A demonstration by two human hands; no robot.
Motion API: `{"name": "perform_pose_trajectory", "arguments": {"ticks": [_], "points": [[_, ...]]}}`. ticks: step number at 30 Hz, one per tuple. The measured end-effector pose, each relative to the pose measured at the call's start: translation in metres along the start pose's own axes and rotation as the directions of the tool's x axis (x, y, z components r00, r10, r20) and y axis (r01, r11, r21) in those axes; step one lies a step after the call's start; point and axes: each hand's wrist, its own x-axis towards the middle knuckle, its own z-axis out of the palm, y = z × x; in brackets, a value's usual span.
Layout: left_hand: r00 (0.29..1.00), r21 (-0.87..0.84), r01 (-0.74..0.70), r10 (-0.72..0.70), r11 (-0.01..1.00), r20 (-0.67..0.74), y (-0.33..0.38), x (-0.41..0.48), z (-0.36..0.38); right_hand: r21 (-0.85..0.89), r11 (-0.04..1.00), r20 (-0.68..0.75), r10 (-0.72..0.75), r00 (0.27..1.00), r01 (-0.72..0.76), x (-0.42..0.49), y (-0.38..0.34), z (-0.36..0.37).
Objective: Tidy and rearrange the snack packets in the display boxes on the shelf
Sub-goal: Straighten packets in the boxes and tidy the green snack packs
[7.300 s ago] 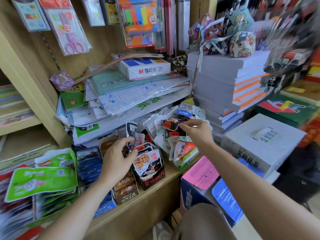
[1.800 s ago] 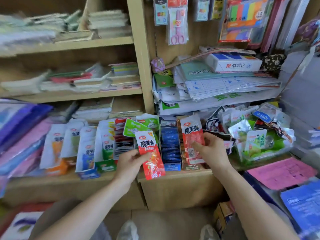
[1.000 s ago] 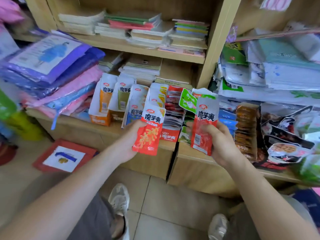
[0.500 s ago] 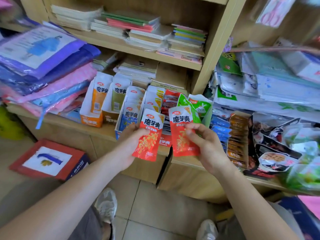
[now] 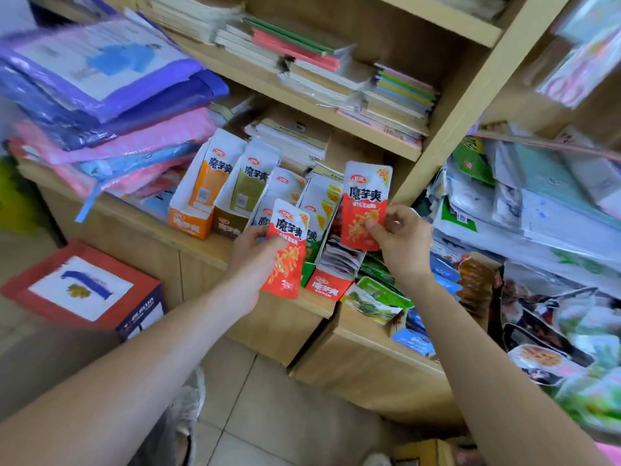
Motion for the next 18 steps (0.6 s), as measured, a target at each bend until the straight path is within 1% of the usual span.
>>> {"name": "perform_pose_trajectory", "arguments": {"ticks": [3,7,11,14,18], "points": [[1.000,-0.002,-0.002,0.002,1.000,0.007,0.004,0.001,0.000,-0.014,0.999,0.004,-0.038,0.999,0.038,0.002,-0.002,0.004],[1.000,-0.004,-0.001,0.001,1.000,0.014,0.009,0.003,-0.001,-0.160,0.980,0.066,-0.112,0.992,0.121,-0.001,0.002,0.006],[1.000,-0.026,-0.004,0.004,1.000,0.017,0.012,0.005,-0.003,-0.244,0.948,0.134,-0.176,0.975,0.205,-0.008,0.009,0.006],[1.000,-0.031,-0.004,0.005,1.000,0.013,0.012,0.005,-0.003,-0.262,0.948,0.151,-0.144,0.978,0.180,-0.009,0.010,0.008],[1.000,-0.030,0.002,-0.002,1.000,-0.002,0.013,0.006,-0.005,-0.145,0.986,0.085,-0.064,0.994,0.076,-0.006,0.004,0.010]]}}
